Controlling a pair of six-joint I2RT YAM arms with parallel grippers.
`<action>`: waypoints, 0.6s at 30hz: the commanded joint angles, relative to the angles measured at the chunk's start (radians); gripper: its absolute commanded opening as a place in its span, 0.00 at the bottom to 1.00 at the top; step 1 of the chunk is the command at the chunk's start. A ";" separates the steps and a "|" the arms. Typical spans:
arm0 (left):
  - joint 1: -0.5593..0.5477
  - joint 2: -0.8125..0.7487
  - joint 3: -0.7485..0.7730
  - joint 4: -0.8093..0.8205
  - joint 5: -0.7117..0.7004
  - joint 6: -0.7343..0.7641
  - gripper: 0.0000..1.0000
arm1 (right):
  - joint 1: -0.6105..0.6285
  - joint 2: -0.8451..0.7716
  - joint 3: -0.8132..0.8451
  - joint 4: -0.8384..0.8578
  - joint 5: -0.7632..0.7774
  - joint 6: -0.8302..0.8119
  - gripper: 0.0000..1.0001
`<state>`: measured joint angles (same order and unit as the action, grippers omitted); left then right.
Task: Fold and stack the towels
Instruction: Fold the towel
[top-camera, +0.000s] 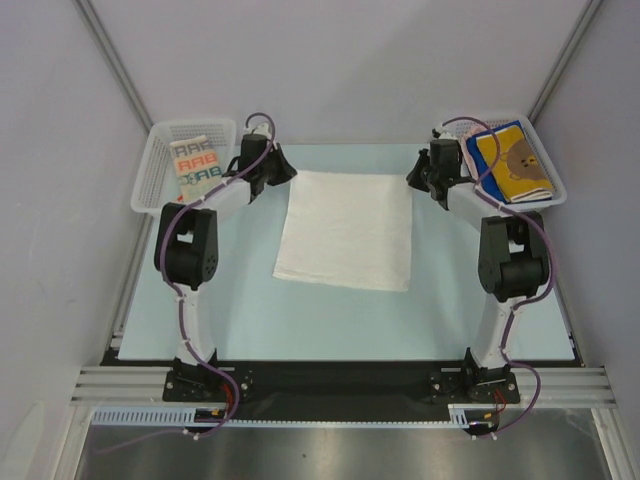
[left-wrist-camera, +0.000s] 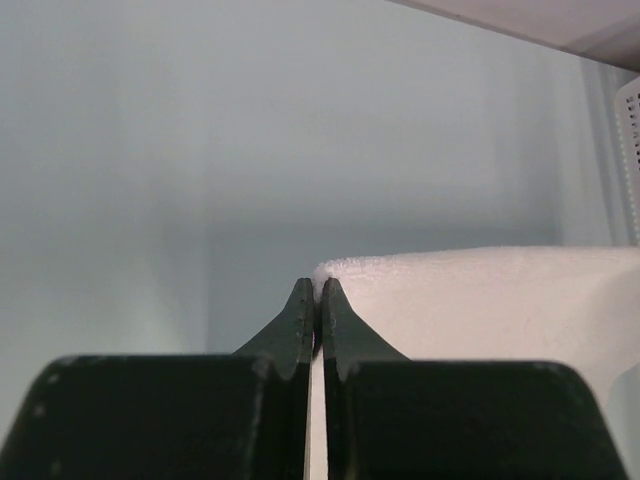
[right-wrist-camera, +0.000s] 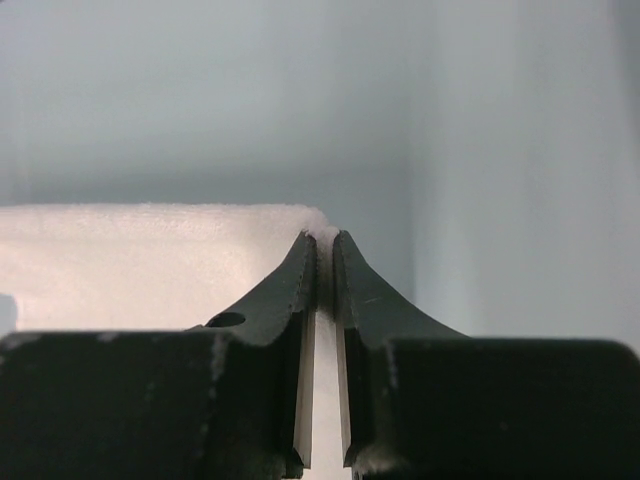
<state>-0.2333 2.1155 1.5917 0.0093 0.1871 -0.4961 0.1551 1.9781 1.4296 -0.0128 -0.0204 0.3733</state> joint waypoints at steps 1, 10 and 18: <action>0.009 -0.126 -0.076 0.014 -0.027 0.005 0.00 | 0.000 -0.123 -0.066 0.073 0.011 0.010 0.00; 0.008 -0.311 -0.349 0.027 -0.061 -0.042 0.00 | 0.050 -0.324 -0.290 0.056 0.062 0.021 0.00; -0.018 -0.446 -0.521 0.028 -0.081 -0.056 0.00 | 0.075 -0.439 -0.432 0.033 0.085 0.053 0.00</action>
<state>-0.2390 1.7409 1.1133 0.0158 0.1520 -0.5434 0.2314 1.6028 1.0340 0.0162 0.0116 0.4099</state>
